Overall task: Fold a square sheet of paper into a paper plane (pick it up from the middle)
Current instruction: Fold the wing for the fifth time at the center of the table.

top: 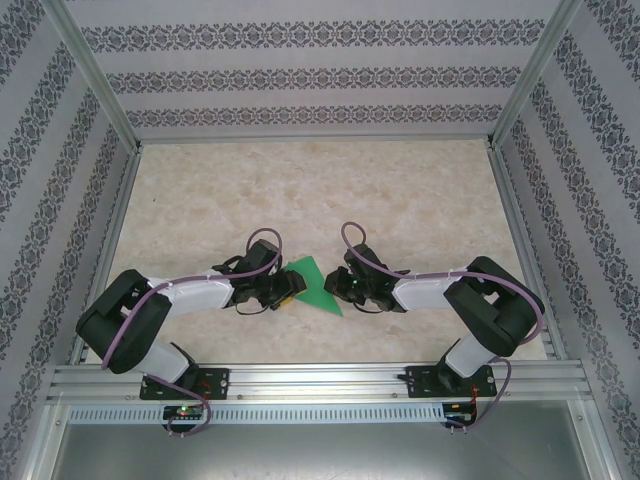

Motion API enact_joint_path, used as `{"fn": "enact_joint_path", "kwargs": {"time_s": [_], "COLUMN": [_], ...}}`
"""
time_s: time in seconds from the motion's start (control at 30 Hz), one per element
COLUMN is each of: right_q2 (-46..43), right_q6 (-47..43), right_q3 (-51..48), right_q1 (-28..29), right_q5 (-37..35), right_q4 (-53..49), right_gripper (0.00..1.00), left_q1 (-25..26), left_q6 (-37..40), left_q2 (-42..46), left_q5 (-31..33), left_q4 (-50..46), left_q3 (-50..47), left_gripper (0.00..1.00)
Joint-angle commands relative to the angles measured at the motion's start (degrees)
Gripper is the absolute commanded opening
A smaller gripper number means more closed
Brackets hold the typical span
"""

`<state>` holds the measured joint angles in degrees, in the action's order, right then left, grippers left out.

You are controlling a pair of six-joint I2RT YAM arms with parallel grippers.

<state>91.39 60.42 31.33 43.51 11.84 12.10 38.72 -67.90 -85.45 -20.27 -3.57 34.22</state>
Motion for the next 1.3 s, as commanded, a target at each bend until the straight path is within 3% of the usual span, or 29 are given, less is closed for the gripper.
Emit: {"fn": "enact_joint_path", "kwargs": {"time_s": [0.0,0.5,0.9,1.27], "right_q2": [2.21,1.39,-1.67,-13.57], "right_q6": [0.82,0.69,-0.39,-9.84], "right_q3": [-1.01,-1.10,-0.75,2.68], "right_q1": [1.23,1.32,1.21,0.37], "right_q5": [-0.85,-0.12,-1.77,-10.19], "right_q4": [-0.55,0.26,-3.75,-20.63], "right_gripper": [0.17,0.18,0.21,0.36], "left_q1": [1.16,1.14,0.92,-0.17], "left_q6": [-0.57,-0.37,5.47,8.34], "left_q2": [-0.86,-1.19,-4.82,-7.14], "left_q5": [-0.71,-0.39,1.16,0.99], "left_q4": [4.00,5.83,0.83,-3.68], "left_q3": [1.32,1.26,6.96,9.61], "left_gripper": [0.47,0.40,0.28,0.15]}}
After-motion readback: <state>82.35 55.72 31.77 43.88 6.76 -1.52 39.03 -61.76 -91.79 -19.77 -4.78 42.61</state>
